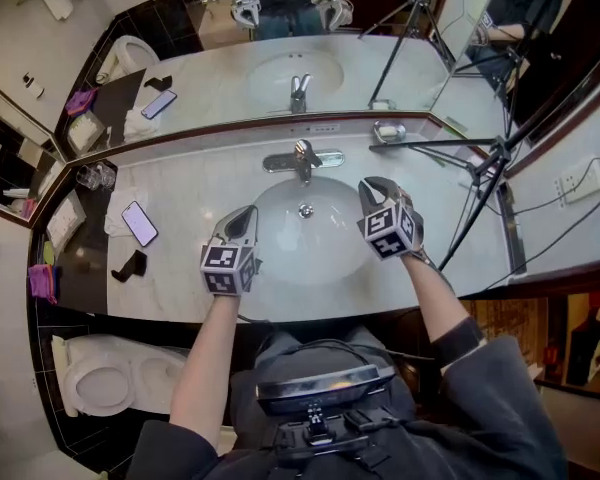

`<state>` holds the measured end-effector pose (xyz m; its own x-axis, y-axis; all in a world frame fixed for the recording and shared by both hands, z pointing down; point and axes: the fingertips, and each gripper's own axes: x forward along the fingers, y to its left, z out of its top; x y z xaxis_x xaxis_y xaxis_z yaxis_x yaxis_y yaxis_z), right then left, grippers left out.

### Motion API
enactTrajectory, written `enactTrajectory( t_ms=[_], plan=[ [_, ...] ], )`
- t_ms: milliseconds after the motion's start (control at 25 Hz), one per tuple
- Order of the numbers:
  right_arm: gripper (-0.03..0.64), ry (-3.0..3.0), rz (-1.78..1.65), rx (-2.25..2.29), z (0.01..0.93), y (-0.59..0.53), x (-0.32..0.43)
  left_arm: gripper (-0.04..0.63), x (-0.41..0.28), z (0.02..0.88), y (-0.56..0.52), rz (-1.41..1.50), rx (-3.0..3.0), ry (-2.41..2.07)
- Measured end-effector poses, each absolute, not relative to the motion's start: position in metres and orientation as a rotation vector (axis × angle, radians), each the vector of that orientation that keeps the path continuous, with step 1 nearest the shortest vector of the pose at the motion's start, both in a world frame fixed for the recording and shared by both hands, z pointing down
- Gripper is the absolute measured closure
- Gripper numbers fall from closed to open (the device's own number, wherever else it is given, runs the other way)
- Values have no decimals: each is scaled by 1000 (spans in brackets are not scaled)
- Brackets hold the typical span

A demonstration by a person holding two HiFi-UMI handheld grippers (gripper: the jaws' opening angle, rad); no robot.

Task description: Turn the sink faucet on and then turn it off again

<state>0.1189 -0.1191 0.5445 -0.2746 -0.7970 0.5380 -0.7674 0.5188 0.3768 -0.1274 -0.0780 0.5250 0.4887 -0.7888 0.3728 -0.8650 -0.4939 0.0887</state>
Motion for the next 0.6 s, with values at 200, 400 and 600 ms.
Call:
enactTrajectory(
  t_ms=[200, 400, 600],
  plan=[
    [600, -2177, 341, 1486, 536, -101, 145, 607, -133, 522, -73, 415, 2475, -1409],
    [603, -2208, 532, 1557, 554, -82, 160, 607, -139, 528, -66, 418, 2465, -1406],
    [604, -2172, 672, 1617, 579, -65, 174, 607, -142, 534, -64, 427, 2455, -1406]
  ],
)
